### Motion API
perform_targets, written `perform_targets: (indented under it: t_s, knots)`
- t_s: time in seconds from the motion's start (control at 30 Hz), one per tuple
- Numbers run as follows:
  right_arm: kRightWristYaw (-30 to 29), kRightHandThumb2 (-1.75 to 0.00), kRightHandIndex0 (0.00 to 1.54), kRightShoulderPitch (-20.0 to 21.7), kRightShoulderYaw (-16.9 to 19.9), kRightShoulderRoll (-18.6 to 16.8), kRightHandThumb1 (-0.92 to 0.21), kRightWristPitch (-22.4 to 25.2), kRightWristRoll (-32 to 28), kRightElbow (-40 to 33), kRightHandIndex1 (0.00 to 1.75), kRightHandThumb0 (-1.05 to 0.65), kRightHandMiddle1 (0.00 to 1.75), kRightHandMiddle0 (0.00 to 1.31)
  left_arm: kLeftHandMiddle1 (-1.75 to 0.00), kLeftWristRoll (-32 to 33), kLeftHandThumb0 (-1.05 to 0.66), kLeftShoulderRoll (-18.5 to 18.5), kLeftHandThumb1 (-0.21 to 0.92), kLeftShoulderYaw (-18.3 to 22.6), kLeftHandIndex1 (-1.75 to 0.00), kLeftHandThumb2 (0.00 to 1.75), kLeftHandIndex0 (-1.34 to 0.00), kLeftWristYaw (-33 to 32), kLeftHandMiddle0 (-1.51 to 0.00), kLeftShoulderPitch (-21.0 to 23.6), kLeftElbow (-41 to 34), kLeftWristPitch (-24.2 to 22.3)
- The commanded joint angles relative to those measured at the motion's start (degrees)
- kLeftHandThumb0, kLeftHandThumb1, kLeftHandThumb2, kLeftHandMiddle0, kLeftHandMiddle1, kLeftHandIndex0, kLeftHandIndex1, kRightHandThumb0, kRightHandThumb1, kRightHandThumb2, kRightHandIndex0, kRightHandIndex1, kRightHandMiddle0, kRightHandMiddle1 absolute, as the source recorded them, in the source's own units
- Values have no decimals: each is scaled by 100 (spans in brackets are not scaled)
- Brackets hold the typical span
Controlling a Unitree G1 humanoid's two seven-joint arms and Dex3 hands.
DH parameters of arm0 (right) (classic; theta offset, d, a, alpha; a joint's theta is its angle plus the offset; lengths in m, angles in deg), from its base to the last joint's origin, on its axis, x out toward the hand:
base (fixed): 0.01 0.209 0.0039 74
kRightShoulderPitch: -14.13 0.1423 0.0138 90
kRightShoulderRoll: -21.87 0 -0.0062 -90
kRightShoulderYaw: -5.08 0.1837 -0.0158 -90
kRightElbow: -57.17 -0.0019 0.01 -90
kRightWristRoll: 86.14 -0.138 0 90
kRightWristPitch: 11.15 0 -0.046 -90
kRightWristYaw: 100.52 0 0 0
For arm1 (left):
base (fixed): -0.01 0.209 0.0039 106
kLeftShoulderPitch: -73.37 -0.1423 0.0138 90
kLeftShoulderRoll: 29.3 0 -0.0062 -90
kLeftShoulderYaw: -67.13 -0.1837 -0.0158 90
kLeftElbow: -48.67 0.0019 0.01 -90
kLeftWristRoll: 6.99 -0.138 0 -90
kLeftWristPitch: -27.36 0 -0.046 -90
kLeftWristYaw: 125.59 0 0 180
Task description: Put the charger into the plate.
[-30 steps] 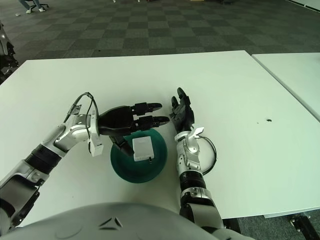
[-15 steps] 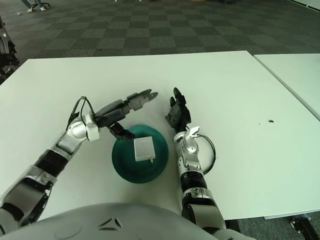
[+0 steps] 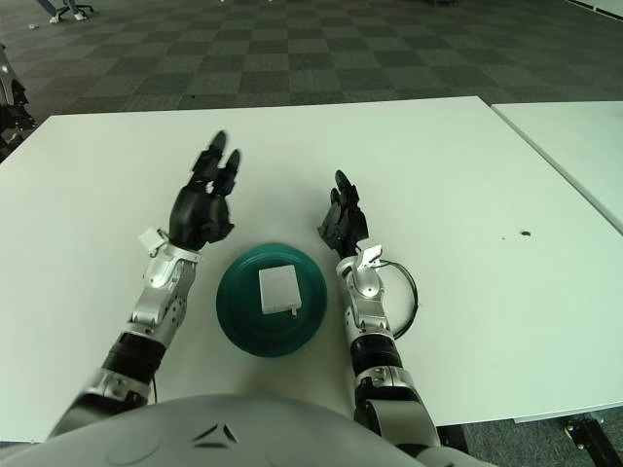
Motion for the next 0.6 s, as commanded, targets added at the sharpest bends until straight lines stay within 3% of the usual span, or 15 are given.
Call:
perform_targets:
  t_s: [0.0, 0.27, 0.57]
  knots:
    - [-130, -101, 9, -776, 30, 66, -92, 487, 77, 522, 1, -76, 28, 0, 0, -283, -98, -174, 92, 380, -33, 98, 0, -290, -5, -265, -45, -256]
    - [-153, -101, 11, -777, 17, 83, -92, 463, 48, 551, 1, -78, 31, 0, 0, -1264, -98, -397, 92, 504, -25, 102, 0, -603, 0, -519, -77, -267]
    - [-120, -101, 11, -788, 16, 149, -92, 398, 38, 605, 1, -77, 30, 0, 0, -2440, -97, -434, 92, 437, -20, 105, 0, -1090, 0, -1062, -111, 108]
